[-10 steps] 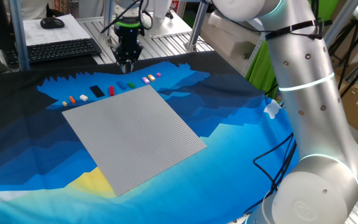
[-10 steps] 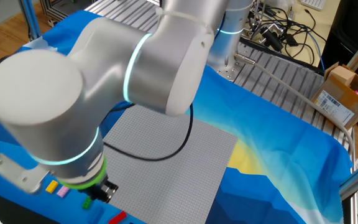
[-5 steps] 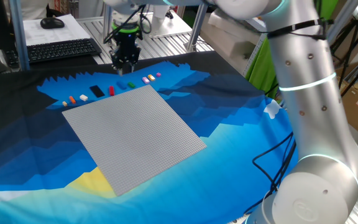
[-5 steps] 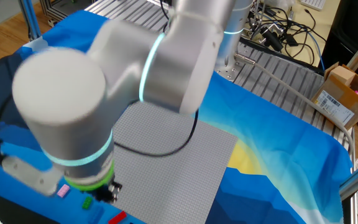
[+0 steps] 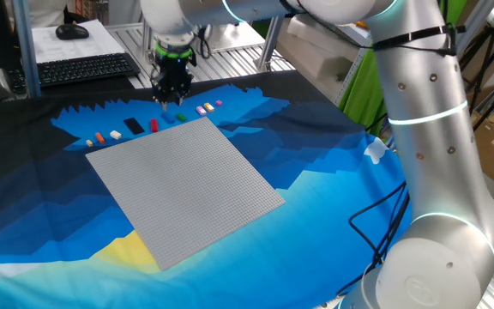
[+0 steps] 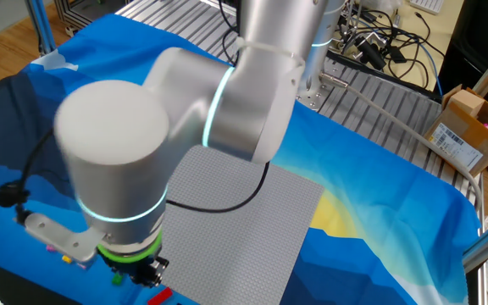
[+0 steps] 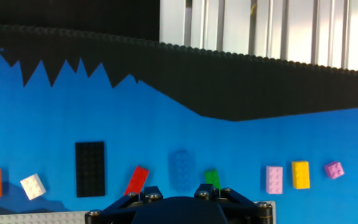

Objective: Stack small Lego blocks randomly, one at a time

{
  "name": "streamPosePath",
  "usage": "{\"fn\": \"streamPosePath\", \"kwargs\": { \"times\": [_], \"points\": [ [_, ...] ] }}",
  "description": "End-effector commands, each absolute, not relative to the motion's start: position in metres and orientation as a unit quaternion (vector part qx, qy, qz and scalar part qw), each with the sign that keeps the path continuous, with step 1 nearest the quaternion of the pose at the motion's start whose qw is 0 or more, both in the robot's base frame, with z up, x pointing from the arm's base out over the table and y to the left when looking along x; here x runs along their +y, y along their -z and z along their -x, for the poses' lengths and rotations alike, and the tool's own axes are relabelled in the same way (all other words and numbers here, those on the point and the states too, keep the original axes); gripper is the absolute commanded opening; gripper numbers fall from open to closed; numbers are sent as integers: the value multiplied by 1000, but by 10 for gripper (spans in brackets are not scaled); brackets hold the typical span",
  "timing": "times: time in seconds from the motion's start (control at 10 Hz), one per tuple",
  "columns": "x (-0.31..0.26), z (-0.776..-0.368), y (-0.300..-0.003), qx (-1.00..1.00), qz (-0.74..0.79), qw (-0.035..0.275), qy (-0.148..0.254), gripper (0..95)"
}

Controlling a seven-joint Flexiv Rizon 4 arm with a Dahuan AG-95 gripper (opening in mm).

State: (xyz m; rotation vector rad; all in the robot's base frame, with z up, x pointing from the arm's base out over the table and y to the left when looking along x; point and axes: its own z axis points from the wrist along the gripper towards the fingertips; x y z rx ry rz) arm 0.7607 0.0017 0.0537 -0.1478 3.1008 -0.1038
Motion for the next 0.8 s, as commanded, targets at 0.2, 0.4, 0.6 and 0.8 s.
{"fn": "streamPosePath", "kwargs": {
  "times": [0.2, 0.4, 0.6, 0.8],
  "points": [
    [0, -774, -37, 998, 50, 15, 28, 380],
    [0, -777, -29, 998, 51, 15, 27, 380],
    [2, -778, -22, 998, 50, 14, 25, 380],
    [-1, -780, -15, 998, 56, 14, 23, 190]
  ]
}}
